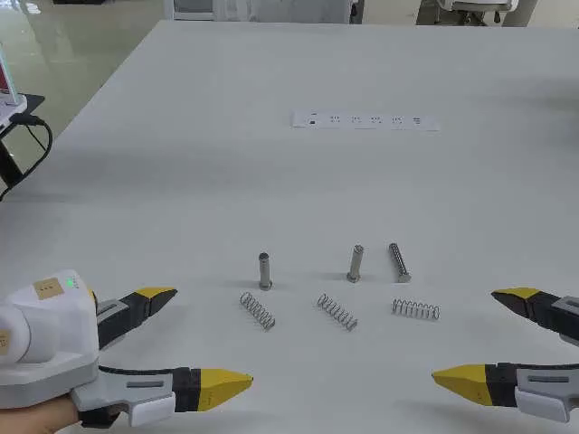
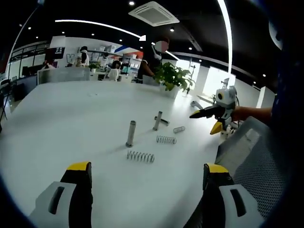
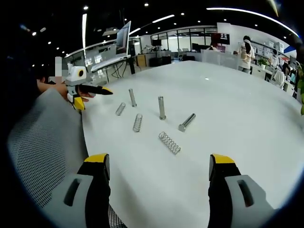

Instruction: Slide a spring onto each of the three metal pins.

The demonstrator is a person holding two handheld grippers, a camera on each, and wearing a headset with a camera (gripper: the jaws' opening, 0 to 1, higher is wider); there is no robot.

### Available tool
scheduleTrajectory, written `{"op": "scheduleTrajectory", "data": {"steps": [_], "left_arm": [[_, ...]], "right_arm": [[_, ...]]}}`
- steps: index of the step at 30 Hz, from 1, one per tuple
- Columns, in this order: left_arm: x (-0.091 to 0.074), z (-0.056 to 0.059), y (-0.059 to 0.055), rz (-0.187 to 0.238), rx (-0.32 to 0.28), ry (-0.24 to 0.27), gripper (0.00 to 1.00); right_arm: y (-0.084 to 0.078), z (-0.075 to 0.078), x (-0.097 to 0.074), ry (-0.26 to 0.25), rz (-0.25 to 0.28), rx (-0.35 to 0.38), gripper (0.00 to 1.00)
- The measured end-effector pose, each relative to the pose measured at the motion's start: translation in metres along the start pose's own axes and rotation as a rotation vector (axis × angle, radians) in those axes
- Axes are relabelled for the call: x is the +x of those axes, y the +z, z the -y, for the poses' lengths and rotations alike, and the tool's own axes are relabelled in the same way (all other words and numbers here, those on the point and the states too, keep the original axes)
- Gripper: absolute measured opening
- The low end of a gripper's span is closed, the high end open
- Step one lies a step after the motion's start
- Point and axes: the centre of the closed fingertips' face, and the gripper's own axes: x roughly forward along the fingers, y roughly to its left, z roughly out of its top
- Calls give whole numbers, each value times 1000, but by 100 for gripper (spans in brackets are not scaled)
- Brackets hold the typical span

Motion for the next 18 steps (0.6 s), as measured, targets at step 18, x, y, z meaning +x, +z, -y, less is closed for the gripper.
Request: {"op": "scheduleTrajectory", "data": {"steps": [18], "left_arm": [[0, 0, -1, -7, -1, -5, 91]], "right_arm": [[-2, 1, 1, -4, -3, 16, 84]]}}
